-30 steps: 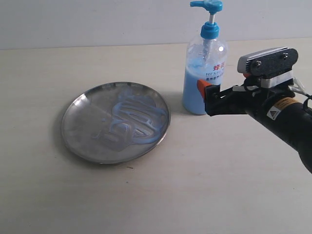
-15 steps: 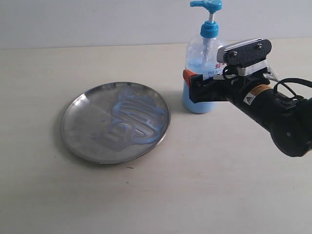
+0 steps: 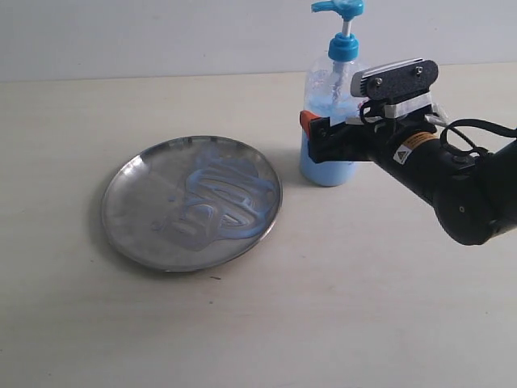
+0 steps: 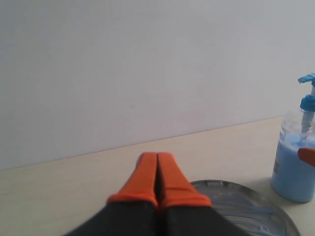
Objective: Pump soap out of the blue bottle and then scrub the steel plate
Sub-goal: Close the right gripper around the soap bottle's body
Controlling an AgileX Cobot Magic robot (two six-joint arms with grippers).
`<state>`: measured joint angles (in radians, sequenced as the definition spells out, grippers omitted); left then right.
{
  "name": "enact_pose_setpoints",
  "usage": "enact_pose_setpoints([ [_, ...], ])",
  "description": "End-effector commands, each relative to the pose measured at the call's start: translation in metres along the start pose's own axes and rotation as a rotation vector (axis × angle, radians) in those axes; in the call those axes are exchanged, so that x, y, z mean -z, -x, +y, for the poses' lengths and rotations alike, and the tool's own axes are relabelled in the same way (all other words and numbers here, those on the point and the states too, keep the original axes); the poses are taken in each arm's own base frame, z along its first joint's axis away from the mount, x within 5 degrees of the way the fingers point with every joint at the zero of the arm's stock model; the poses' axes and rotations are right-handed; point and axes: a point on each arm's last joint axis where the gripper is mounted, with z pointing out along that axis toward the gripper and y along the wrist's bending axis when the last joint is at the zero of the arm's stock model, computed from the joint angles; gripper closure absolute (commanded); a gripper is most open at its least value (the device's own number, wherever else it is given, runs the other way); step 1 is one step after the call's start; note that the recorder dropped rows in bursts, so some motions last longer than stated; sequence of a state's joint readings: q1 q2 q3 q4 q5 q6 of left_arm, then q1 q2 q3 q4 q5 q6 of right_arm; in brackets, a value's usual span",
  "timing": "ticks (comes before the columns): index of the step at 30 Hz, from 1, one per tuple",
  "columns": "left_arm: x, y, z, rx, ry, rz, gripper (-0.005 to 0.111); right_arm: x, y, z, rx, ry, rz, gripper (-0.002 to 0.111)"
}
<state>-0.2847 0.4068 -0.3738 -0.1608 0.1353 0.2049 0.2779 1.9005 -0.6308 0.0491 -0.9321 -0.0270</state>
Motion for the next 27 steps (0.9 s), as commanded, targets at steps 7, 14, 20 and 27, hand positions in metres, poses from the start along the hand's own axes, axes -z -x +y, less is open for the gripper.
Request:
enact_pose_setpoints([
  [7,0.0002,0.0039,-0.0002,-0.001,-0.003,-0.019,0.107,-0.0012,-0.0015,0.0025,0.018,0.021,0.018,0.003],
  [14,0.0002,0.0045,-0.0001,-0.003,-0.002,-0.025,0.107,-0.0012,-0.0013,0.0027,0.018,0.023,0.016,0.003],
  [20,0.0002,0.0045,-0.0001,-0.003,-0.002,-0.025,0.107,-0.0012,-0.0019,0.0025,0.017,0.021,0.023,0.003],
  [27,0.0002,0.0045,-0.0001,-0.003,-0.002,-0.025,0.107,-0.0005,-0.0098,-0.005,-0.018,-0.063,0.109,0.003],
])
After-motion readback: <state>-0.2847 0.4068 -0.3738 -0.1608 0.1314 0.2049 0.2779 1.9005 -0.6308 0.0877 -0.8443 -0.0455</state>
